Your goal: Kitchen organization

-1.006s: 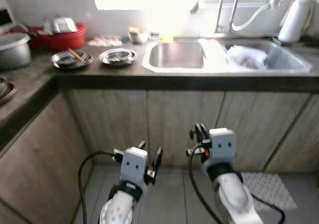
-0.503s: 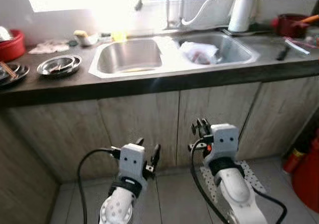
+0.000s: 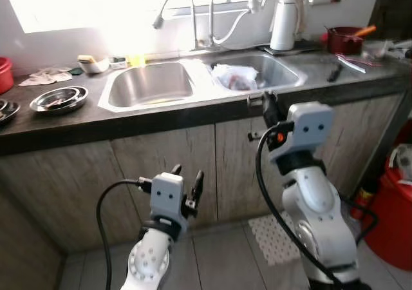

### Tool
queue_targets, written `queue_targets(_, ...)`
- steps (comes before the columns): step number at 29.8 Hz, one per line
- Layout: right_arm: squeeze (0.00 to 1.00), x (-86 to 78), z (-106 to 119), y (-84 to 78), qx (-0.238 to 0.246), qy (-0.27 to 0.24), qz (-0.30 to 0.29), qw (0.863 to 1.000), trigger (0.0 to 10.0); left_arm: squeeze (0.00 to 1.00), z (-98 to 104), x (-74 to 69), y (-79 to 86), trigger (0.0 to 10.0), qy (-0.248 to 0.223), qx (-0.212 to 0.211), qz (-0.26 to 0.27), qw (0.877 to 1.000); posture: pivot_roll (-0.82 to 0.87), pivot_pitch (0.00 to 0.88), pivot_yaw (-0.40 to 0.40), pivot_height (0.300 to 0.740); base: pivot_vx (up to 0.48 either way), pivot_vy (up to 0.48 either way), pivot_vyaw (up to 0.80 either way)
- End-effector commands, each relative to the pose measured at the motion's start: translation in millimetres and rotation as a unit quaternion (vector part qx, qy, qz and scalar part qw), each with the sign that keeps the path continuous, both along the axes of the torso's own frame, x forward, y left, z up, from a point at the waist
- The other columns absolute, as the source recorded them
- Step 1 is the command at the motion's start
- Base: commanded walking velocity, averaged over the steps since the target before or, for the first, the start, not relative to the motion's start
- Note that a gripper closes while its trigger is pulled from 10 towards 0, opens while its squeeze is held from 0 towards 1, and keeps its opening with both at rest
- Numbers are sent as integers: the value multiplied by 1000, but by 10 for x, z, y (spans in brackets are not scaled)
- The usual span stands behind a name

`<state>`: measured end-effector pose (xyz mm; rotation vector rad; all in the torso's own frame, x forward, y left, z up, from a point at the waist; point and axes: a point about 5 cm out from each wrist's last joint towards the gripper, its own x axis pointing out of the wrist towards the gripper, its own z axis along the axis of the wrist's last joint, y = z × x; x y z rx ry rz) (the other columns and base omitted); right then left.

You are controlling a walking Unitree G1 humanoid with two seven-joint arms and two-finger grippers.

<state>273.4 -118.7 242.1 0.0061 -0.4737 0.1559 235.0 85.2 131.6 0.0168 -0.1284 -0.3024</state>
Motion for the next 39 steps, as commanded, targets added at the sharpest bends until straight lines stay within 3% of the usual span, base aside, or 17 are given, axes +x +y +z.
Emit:
queue_targets(1,0,10,14,79,-5,-2,21,1000,10000,0,11,20,65,10000,-4,11,10,1000,26,0,24,740,480,0,0)
queue_targets(5,0,-2,14,104,-13,-4,30,999,10000,0,9,24,73,10000,-3,11,12,1000,23,0,23,740,480,0,0)
queue_targets(14,0,0,-19,88,-20,-1,29,999,10000,0,3,34,82,10000,-3,13,14,1000,23,0,24,740,480,0,768)
queue_targets(23,0,83,84,9,-27,-15,23,999,10000,0,12,54,85,10000,-5,13,15,1000,21,2,25,740,480,0,0)
queue_targets(31,0,127,205,91,-46,-41,51,997,10000,0,18,61,85,10000,-7,12,16,1000,26,1,24,740,480,0,377)
queue_targets(39,0,207,239,101,-43,-29,63,997,10000,0,21,65,95,10000,-4,6,19,1000,25,5,21,740,480,0,184)
